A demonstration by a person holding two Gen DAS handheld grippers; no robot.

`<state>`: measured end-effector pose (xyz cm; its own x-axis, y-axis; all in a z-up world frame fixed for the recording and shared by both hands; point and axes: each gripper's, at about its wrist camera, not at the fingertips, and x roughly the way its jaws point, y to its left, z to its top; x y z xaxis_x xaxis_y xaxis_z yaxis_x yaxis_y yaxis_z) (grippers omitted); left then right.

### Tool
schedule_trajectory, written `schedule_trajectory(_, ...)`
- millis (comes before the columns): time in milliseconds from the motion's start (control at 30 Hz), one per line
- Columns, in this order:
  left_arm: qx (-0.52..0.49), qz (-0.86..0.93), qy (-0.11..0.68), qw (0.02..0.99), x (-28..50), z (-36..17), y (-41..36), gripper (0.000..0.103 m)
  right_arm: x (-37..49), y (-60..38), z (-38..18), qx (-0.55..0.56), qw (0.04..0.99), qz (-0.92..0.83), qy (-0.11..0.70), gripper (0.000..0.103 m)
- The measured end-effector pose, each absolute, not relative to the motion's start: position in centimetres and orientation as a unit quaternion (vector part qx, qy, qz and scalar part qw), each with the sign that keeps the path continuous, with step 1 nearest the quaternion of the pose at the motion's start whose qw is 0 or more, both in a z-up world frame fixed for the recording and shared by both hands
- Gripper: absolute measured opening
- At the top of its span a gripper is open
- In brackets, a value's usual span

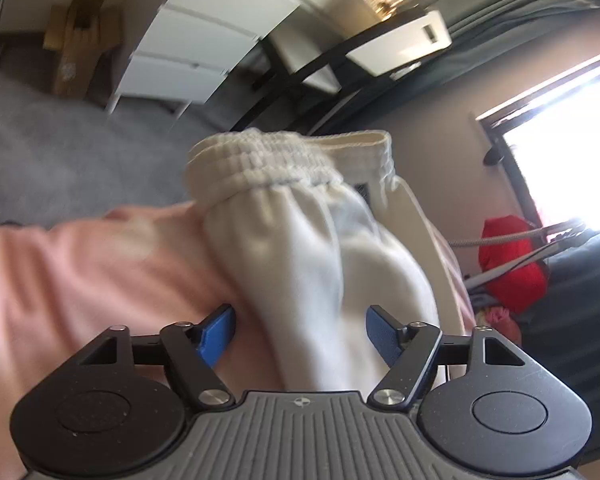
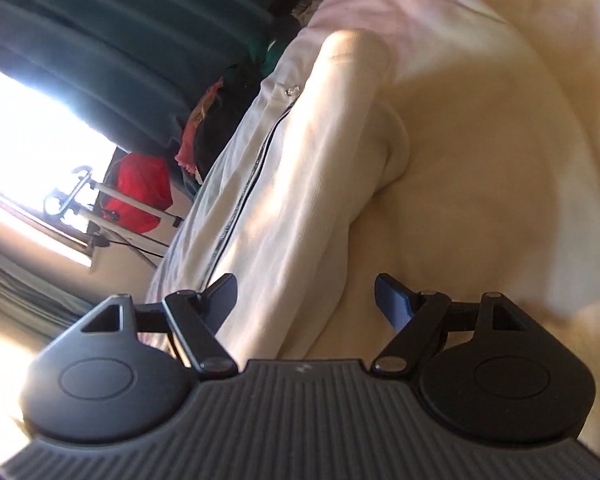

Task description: Fold clothes

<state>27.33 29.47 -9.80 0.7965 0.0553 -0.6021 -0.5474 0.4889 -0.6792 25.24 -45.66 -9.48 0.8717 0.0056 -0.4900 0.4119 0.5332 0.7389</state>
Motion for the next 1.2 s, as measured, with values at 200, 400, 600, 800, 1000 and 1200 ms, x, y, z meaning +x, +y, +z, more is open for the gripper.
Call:
schedule_trajectory(200,-0.439,0.230,0.270,0.826,30.9,-9.7,29.0,0.025,28.5,-48.5,-11.1,0.504,0.827,-0.181,0.169,0.053)
schedule_trajectory(400,-0.455,0.232,0.251,0.822,29.0,-6.0,30.8,0.007,27.9,-48.7,-8.6,0.476,0.849,-0.173,0.152,0.019)
schedule_trajectory(600,-0.441,0.208,0.238,0.840,23.8,-0.7,31.1,0.007,22.5,-49.2,-6.4,0.511,0.833,-0.152,0.147,0.018)
schedule_trajectory(800,-0.444,0.203,0.258,0.834,14.8,1.7,33.4,0.007,14.3,-49.6,-5.9,0.543,0.810,-0.152,0.161,0.018)
schedule_trajectory(1000,-0.391,0.190,0.303,0.848,8.1,-0.9,34.6,0.009,7.3,-50.8,-6.8,0.595,0.766,-0.147,0.193,0.018)
schedule_trajectory(1200,-0.313,0.150,0.330,0.877,5.3,-5.2,33.9,0.032,6.0,-52.6,-12.2,0.689,0.675,-0.136,0.227,0.022)
